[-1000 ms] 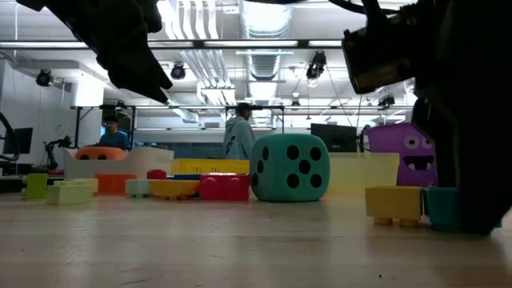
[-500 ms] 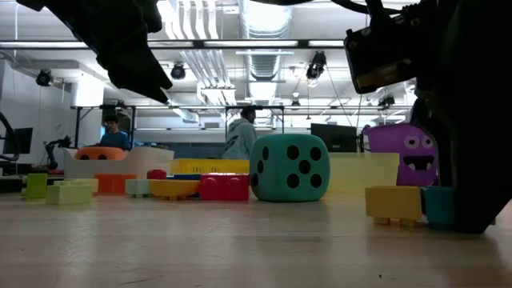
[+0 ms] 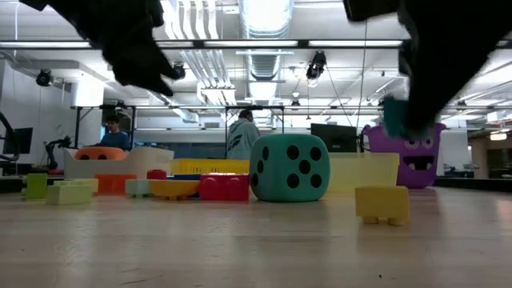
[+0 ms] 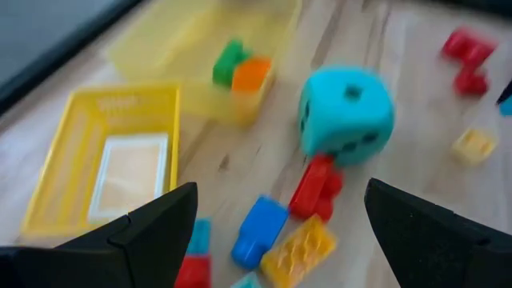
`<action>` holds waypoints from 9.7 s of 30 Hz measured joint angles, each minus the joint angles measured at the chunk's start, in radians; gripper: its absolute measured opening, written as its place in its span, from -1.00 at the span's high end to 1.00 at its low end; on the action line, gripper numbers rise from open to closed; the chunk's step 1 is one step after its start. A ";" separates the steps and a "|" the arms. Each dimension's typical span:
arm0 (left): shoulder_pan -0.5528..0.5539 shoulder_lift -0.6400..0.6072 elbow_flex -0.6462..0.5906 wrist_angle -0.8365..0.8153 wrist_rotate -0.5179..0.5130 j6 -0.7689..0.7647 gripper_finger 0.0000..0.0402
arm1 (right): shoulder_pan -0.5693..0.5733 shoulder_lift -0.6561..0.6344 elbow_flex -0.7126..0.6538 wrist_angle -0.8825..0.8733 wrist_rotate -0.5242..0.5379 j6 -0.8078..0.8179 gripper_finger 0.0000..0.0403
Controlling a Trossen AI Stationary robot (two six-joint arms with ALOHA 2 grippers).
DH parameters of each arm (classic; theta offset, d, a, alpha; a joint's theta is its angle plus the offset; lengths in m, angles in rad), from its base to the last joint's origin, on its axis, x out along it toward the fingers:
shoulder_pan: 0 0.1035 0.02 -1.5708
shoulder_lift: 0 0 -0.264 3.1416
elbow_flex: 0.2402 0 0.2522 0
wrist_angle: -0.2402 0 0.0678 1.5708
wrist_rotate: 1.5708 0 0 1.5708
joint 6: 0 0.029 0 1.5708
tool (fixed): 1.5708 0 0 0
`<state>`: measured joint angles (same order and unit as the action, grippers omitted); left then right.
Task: Pick & Place Toys
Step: Put the blue game piece into the yellow bin, then put the yellow game piece into the yellow bin
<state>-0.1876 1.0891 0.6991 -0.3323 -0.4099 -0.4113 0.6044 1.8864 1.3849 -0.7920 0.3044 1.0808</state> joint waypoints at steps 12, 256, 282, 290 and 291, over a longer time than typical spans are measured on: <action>-0.001 -0.017 -0.086 0.333 -0.017 0.049 -0.78 | -0.209 -0.235 -0.006 -0.170 0.241 -0.189 0.35; -0.001 -0.241 -0.116 0.146 -0.016 0.123 -0.78 | -0.048 0.037 -0.031 0.125 0.159 -0.238 0.35; 0.000 -0.241 -0.116 0.132 -0.016 0.123 -0.78 | -0.456 -0.286 -0.060 -0.162 0.242 -0.421 0.35; 0.000 -0.241 -0.116 0.123 -0.016 0.123 -0.78 | -0.687 -0.281 -0.080 -0.089 0.012 -0.720 0.35; 0.000 -0.241 -0.116 0.123 -0.016 0.123 -0.78 | -0.708 -0.278 -0.080 -0.067 -0.017 -0.764 0.35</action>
<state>-0.1871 0.8477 0.5831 -0.2094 -0.4257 -0.2882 -0.1039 1.6083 1.3048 -0.8592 0.2870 0.3167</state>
